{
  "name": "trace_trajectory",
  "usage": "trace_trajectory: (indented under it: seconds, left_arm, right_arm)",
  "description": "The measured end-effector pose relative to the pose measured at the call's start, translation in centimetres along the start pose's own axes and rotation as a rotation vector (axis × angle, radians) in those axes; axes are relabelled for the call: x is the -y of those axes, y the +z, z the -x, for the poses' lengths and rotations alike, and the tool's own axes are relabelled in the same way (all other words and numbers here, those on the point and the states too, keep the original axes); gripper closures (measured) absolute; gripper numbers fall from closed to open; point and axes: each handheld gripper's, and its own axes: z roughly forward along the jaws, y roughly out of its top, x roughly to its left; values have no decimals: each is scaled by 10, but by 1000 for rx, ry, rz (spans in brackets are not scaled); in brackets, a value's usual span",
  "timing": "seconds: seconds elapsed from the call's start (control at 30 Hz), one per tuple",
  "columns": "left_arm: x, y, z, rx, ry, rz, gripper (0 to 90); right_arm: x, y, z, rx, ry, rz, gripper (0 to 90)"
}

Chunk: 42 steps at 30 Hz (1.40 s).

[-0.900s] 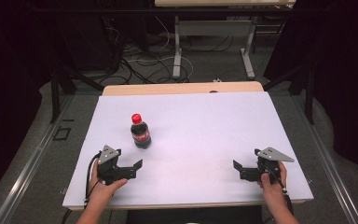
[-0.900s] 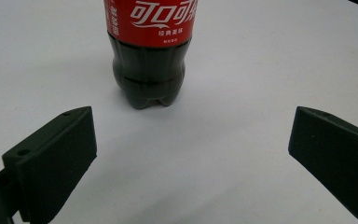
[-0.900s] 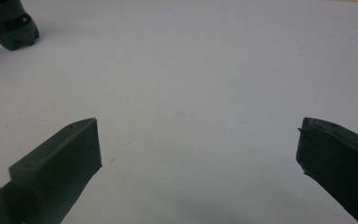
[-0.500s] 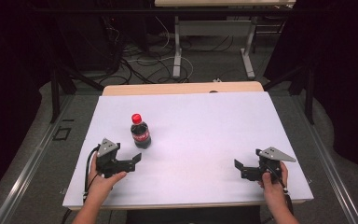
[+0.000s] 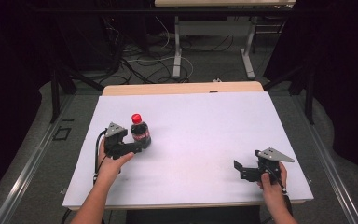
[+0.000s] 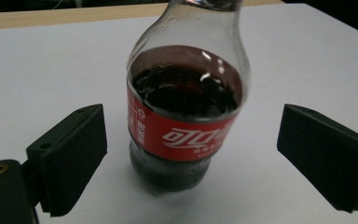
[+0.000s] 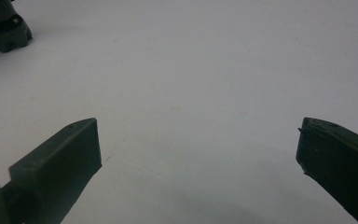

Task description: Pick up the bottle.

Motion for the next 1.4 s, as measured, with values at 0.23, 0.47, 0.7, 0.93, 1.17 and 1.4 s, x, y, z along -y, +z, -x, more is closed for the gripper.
trace_trajectory:
  seconds: [0.23, 0.47, 0.7, 0.93, 1.17, 1.4]
  left_arm:
    - [-1, 18, 0, -7, 4, -6, 160]
    - [2, 28, -2, -7, 19, -31, 161]
    - [9, 33, -5, 4, 8, -46, 189]
    - [10, 34, -4, -25, 43, -36, 279]
    - [10, 34, -4, -18, 28, -31, 288]
    - [11, 34, -5, -22, 17, -17, 292]
  right_arm:
    - [1, 1, -1, -6, -2, -6, 0]
    - [1, 2, -1, -7, -1, -12, 0]
    - [1, 1, -1, -3, -2, -22, 0]
    - [2, 2, -1, -7, -8, -28, 0]
    - [2, 4, 0, -15, -3, -20, 0]
    - [3, 4, 0, -5, -10, -32, 0]
